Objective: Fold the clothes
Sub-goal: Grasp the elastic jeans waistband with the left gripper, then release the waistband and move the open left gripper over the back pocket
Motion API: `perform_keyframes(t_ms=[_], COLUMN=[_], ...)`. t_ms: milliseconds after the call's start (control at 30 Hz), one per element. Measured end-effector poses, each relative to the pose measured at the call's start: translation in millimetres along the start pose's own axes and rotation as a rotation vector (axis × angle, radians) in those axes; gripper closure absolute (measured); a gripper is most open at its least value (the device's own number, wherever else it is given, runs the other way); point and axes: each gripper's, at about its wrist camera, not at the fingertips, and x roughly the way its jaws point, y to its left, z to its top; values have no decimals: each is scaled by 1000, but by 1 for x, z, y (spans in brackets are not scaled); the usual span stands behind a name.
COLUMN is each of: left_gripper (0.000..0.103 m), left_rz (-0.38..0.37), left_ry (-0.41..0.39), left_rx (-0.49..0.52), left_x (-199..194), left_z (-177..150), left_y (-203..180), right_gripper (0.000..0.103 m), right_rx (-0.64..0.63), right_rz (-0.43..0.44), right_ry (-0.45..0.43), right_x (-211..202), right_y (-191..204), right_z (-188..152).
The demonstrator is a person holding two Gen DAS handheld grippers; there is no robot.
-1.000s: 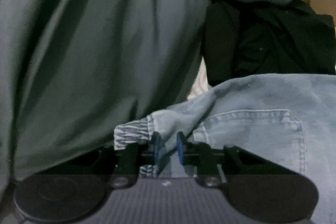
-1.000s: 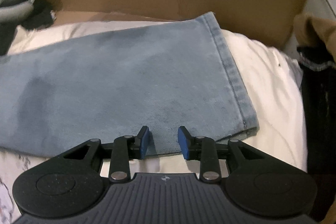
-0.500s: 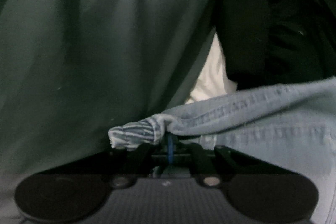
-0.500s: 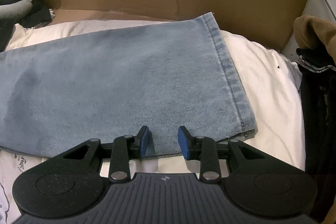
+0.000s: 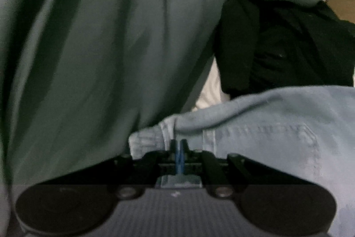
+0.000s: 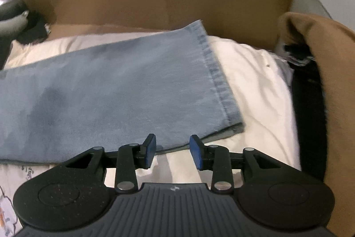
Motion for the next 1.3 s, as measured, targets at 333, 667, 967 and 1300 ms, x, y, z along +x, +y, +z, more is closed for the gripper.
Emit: perform_keyframes(t_ms=[333, 667, 967, 1300], left_gripper=[98, 99, 100, 75], left_rz=[-7, 2, 89, 107], left_ry=[2, 101, 148, 142], left_rx=[-67, -24, 28, -29], left_x=[-10, 40, 43, -19], left_z=[-46, -66, -54, -45], left_y=[16, -2, -22, -35], right_gripper=[58, 56, 49, 39], right_rx=[91, 374, 408, 537], right_rz=[-44, -50, -44, 5], right_ry=[9, -6, -30, -106], right_x=[-4, -5, -29, -38], right_y=[-18, -32, -26, -34], right_z=[-6, -22, -52, -42])
